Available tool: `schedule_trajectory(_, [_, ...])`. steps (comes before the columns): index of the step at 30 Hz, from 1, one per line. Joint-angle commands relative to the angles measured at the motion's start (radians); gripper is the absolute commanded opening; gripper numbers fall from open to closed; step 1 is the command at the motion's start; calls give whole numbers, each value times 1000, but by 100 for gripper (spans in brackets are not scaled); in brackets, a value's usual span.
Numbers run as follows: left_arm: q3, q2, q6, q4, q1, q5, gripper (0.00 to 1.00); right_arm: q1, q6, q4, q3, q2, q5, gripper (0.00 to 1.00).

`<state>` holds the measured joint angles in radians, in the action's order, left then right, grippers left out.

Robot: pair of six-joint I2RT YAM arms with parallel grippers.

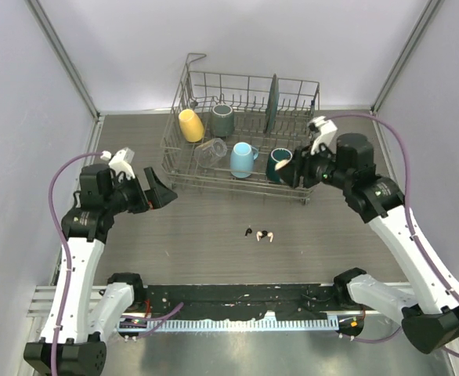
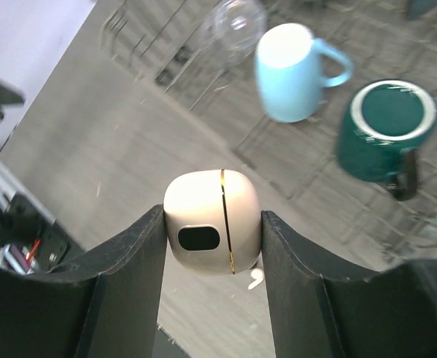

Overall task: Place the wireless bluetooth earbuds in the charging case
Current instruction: Pick up the charging case at the center of the board.

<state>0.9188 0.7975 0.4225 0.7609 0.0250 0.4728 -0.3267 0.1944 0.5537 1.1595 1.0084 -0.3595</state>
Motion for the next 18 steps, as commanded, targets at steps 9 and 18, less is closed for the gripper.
schedule_trajectory(9, [109, 63, 140, -72, 51, 267, 100, -538, -91, -57, -96, -4, 300, 1])
schedule_trajectory(18, [132, 140, 203, -135, 395, 130, 100, -748, -242, -287, -225, -22, 513, 1])
